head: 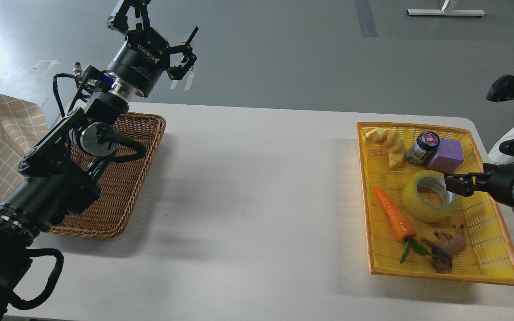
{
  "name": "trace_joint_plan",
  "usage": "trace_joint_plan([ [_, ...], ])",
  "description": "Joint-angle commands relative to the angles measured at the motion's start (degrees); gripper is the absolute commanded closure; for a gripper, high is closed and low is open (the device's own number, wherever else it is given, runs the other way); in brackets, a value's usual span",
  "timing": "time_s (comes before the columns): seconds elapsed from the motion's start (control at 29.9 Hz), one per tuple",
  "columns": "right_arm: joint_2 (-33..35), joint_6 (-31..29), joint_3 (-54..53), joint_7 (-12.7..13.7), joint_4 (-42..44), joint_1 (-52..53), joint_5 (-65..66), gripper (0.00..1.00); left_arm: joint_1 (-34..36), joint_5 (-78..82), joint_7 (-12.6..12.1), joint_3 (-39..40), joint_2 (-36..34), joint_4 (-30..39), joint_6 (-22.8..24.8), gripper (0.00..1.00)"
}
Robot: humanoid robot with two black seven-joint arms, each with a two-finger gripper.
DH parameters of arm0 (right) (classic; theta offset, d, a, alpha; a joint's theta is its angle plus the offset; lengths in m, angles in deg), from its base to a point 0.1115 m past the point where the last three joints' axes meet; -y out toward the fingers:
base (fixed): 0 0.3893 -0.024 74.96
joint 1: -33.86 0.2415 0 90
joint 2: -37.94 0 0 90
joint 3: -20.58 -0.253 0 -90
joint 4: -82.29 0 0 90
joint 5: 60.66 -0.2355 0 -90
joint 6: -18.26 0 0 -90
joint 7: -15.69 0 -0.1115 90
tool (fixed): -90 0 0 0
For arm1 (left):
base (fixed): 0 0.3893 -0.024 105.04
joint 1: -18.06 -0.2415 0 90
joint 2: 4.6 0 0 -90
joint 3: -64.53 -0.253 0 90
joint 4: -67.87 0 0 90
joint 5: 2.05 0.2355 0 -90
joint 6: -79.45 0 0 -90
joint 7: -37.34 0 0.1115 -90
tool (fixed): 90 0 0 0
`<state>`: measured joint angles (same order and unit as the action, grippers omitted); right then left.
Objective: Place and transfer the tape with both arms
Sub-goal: 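Insert the right gripper into the tape roll's hole and grip it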
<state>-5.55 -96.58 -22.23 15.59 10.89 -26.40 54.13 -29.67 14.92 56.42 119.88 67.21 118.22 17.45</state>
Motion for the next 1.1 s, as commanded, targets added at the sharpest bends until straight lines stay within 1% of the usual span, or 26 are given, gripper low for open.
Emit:
trace_joint_plan([
  [0.0,-1.0,0.1,0.0,0.0,1.4,0.0,0.1,0.08,0.0,0.0,0.0,0.0,0.1,0.0,0.0,0.02],
  [0.13,-1.8,0.1,0.2,0.0,1.9,0.0,0.8,0.11,-0.1,0.0,0.0,0.0,0.1,0.0,0.0,0.02],
  [0.17,-2.4,0.1,0.2,-0.1,2.3,-0.1,1.6,0.14,-0.1,0.0,0.0,0.0,0.1,0.0,0.0,0.02],
  [0.43,-4.0,0.1,0.3,-0.3,3.4,-0.2,2.4,0.15,-0.1,0.0,0.0,-0.1,0.0,0.0,0.0,0.02],
  [0.53,-4.3,0.1,1.5,-0.3,3.5,-0.2,2.4,0.18,-0.1,0.0,0.1,0.0,-0.1,0.0,0.0,0.02],
  [0.6,-4.4,0.3,2.0,-0.3,3.5,-0.2,2.4,0.19,-0.1,0.0,0.1,0.0,-0.1,0.0,0.0,0.02],
  [0.63,-4.7,0.3,2.2,-0.3,3.5,-0.2,2.4,0.22,-0.1,0.0,0.0,-0.1,-0.1,0.0,0.0,0.02],
  [0.74,-4.9,0.3,2.2,-0.3,3.9,-0.2,2.4,0.23,-0.1,0.0,0.0,0.0,-0.1,0.0,0.0,0.02],
  [0.84,-4.9,0.3,2.2,-0.3,4.3,-0.2,2.4,0.34,-0.1,0.0,0.0,-0.1,-0.1,0.0,0.0,0.02],
  [0.87,-4.9,0.3,2.2,-0.3,4.3,-0.2,2.4,0.34,-0.1,0.0,0.0,-0.1,-0.1,0.0,0.0,0.02],
  [1.0,-5.0,0.2,2.3,-0.3,5.0,-0.2,2.4,0.43,-0.1,0.0,0.0,-0.1,0.0,0.0,0.0,0.02],
  [1.07,-5.3,0.2,2.3,-0.3,5.7,-0.2,2.4,0.43,-0.1,0.0,0.0,-0.1,-0.1,0.0,0.0,0.02],
])
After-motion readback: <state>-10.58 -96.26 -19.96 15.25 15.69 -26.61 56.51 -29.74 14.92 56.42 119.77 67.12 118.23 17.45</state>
